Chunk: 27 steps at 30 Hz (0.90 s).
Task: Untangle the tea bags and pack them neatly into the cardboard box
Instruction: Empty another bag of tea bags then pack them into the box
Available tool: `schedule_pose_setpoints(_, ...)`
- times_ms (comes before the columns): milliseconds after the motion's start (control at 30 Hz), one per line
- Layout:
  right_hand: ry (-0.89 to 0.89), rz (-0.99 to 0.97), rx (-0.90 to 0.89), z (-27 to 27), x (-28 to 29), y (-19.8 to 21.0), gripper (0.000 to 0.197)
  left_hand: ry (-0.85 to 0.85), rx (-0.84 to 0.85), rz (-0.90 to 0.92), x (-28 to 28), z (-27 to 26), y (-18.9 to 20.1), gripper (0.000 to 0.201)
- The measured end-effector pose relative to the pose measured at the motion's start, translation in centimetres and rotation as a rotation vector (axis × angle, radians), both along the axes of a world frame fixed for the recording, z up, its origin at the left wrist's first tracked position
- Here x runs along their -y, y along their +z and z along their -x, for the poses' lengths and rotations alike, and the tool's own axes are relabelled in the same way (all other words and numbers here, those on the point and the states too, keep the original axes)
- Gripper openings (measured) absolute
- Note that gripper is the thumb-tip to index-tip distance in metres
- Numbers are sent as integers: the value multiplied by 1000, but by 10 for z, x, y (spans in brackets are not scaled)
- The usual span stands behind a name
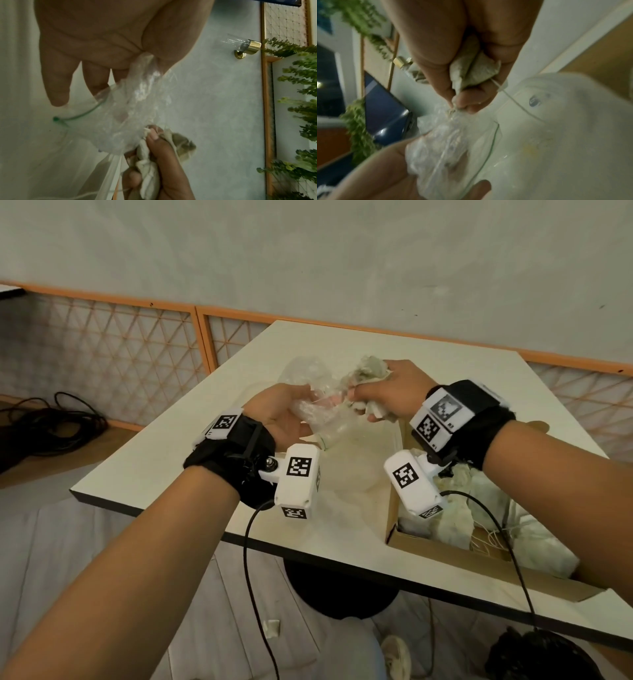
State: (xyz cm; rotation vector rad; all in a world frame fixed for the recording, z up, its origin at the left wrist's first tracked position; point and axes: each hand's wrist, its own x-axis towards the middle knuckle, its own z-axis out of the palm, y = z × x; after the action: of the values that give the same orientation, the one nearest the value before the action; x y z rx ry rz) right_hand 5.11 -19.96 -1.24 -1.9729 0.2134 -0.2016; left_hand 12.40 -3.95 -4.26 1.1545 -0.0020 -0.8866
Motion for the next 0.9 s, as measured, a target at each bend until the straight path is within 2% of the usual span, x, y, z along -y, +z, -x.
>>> schedule_pose_setpoints(33, -32, -35, 25, 1, 2, 1, 11, -7, -19, 22, -2, 0, 1, 13)
schedule_pose_setpoints(100, -57, 16, 45, 1, 6, 2, 11, -24, -8, 27, -5, 0, 0, 23)
schedule_pose_setpoints(367, 21, 185, -59, 1, 1, 2, 6, -50, 115, 51, -4, 12, 2, 36)
schedule_pose_setpoints(400, 13, 175, -57, 1, 2, 2, 6, -35, 120, 52, -5, 13, 3, 34)
schedule_pose_setpoints(500, 0, 32, -45, 0, 9, 6, 27, 88, 71, 106, -10, 10, 6, 25)
schedule_pose_setpoints(567, 64, -71, -56, 2, 10, 6, 25, 94, 14, 195, -12, 8, 8, 22)
schedule_pose_setpoints(667, 124, -96, -75, 7, 6, 4, 20, -40, -12, 306, -7, 13, 12, 37)
schedule_pose_setpoints(733, 121, -27, -59, 8, 2, 4, 19, -175, 13, 365, -3, 21, 16, 58)
schedule_pose_setpoints(800, 111, 33, -35, 8, 0, 4, 20, -217, 11, 378, 0, 25, 19, 75)
schedule_pose_setpoints(833, 107, 42, -38, 9, -1, 4, 21, -194, 6, 363, 1, 26, 20, 73)
schedule_pose_setpoints(900, 75, 51, -64, 9, 4, 3, 30, -106, 25, 303, 0, 22, 20, 55)
